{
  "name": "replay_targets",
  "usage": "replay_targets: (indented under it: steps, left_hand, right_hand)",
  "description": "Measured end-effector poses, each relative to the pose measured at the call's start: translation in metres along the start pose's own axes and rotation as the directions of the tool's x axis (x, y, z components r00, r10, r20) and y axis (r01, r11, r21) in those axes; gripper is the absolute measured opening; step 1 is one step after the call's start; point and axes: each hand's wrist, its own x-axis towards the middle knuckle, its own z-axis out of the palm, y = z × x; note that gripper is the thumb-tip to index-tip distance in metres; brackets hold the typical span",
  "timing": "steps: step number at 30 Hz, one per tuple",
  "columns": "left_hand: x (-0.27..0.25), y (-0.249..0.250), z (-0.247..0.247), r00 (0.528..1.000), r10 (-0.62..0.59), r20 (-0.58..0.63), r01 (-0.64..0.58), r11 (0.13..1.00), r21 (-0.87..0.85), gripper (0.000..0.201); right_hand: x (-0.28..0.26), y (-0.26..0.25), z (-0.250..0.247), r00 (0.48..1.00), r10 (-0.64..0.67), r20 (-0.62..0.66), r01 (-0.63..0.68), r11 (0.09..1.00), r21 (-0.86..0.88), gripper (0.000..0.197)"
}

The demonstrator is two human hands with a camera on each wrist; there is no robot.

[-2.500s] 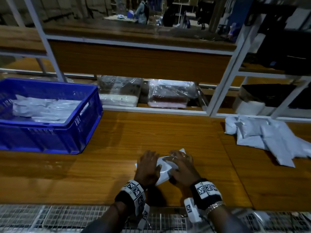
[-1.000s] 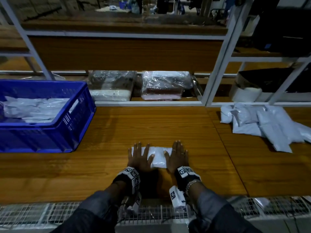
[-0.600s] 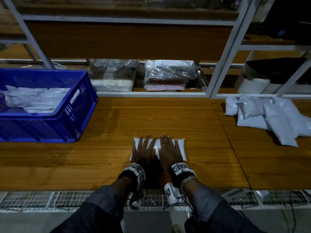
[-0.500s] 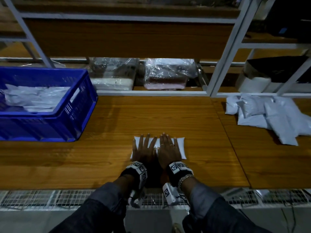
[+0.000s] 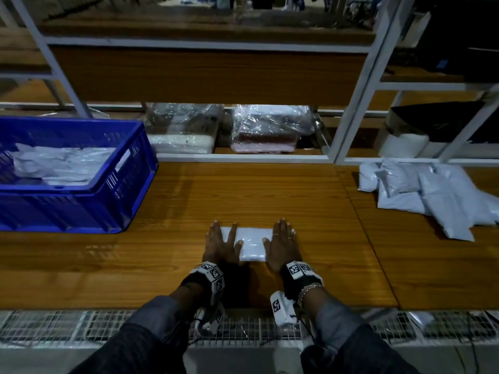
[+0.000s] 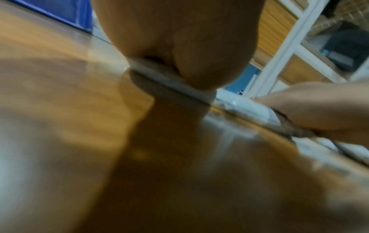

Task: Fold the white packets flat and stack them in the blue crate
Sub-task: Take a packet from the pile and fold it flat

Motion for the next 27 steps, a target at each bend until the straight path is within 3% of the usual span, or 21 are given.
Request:
replay_targets:
  steps: [1, 3, 6, 10, 13, 15, 17, 20, 22, 25, 27]
  left_hand:
    - [0.003, -0.003, 0.005, 1.000, 0.009, 0.001, -0.009, 1.000, -0.005, 0.082]
    - [0.009, -0.008, 0.008, 0.989, 0.009, 0.148, -0.001, 0.999, -0.053, 0.081]
    - [0.004, -0.002, -0.004, 0.999, 0.022, 0.044, -0.026, 0.997, 0.073, 0.083]
    - [-0.010, 0.004, -0.017, 0.997, -0.049, 0.065, 0.040, 0.990, 0.135, 0.066]
    - [-0.020, 0.010, -0.020, 0.995, 0.099, 0.030, -0.102, 0.985, 0.140, 0.067]
    - [-0.014, 0.007, -0.011, 0.994, 0.097, 0.051, -0.103, 0.986, 0.133, 0.066]
    - [-0.005, 0.005, 0.003, 0.993, 0.109, 0.035, -0.111, 0.992, 0.066, 0.058]
    - [-0.001, 0.007, 0.004, 0.990, 0.138, 0.009, -0.138, 0.986, 0.090, 0.048]
    - [0.001, 0.002, 0.014, 0.988, 0.152, 0.033, -0.155, 0.983, 0.102, 0.043]
    - [-0.005, 0.005, 0.006, 0.987, 0.120, 0.111, -0.137, 0.977, 0.162, 0.057]
    - [-0.006, 0.008, -0.004, 0.985, 0.129, 0.111, -0.149, 0.968, 0.203, 0.077]
  right_hand:
    - [0.000, 0.000, 0.002, 1.000, 0.000, -0.003, 0.000, 1.000, 0.000, 0.071]
    - [0.000, 0.000, 0.005, 1.000, -0.003, -0.012, 0.003, 1.000, -0.009, 0.071]
    - [0.002, -0.001, 0.006, 1.000, 0.005, -0.008, -0.006, 1.000, -0.028, 0.070]
    - [0.003, -0.001, -0.001, 0.999, 0.000, 0.051, 0.006, 0.994, -0.110, 0.067]
    - [-0.001, -0.012, -0.010, 0.992, -0.086, 0.093, 0.096, 0.990, -0.103, 0.060]
    - [-0.009, -0.022, -0.008, 0.989, -0.114, 0.096, 0.125, 0.985, -0.119, 0.058]
    - [-0.015, -0.026, -0.001, 0.991, -0.121, 0.056, 0.128, 0.979, -0.157, 0.064]
    - [-0.020, -0.025, -0.002, 0.987, -0.157, 0.045, 0.162, 0.969, -0.186, 0.086]
    - [-0.022, -0.026, 0.001, 0.986, -0.166, 0.027, 0.168, 0.965, -0.200, 0.086]
    - [-0.020, -0.028, 0.011, 0.985, -0.155, -0.080, 0.139, 0.975, -0.175, 0.072]
    - [-0.020, -0.025, 0.012, 0.986, -0.154, -0.067, 0.142, 0.977, -0.158, 0.069]
